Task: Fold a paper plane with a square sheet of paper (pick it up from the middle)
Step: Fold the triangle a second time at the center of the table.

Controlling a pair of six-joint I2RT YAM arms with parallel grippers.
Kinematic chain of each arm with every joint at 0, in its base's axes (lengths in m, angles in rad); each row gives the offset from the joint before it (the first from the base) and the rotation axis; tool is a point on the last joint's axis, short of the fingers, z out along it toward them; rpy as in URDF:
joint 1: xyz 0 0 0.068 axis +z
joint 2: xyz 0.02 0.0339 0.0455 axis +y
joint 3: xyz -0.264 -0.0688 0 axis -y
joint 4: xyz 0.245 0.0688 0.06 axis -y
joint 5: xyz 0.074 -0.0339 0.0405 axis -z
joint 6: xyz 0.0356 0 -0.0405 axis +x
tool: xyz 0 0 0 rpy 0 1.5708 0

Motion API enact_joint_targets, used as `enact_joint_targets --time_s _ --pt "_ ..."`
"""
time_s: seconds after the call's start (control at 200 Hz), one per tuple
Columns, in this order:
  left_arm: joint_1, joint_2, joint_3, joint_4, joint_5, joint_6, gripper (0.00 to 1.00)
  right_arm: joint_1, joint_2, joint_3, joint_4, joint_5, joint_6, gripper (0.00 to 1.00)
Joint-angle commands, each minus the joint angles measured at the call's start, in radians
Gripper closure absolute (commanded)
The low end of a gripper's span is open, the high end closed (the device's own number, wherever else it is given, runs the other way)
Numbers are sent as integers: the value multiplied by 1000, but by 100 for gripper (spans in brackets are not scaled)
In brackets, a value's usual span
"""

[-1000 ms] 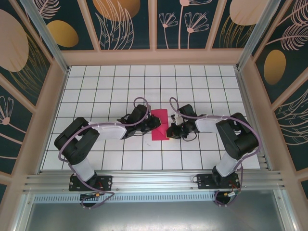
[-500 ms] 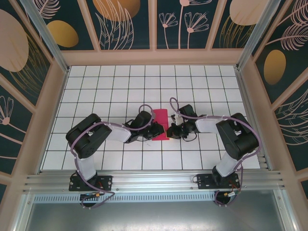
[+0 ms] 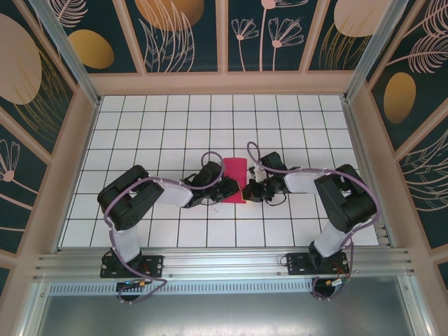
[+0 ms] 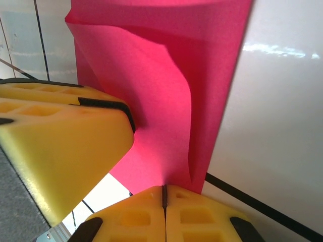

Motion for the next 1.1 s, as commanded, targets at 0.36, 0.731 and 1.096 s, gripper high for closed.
enact_joint_targets --time_s 0.36,0.731,1.096 --pt "12 -25 79 -221 -174 21 73 -4 9 -32 -72 97 -15 96" --pt "40 -2 117 -231 -190 34 70 -3 7 -42 -66 95 -14 97" --pt "83 3 121 -231 -182 49 67 -4 7 -44 -68 93 -18 97"
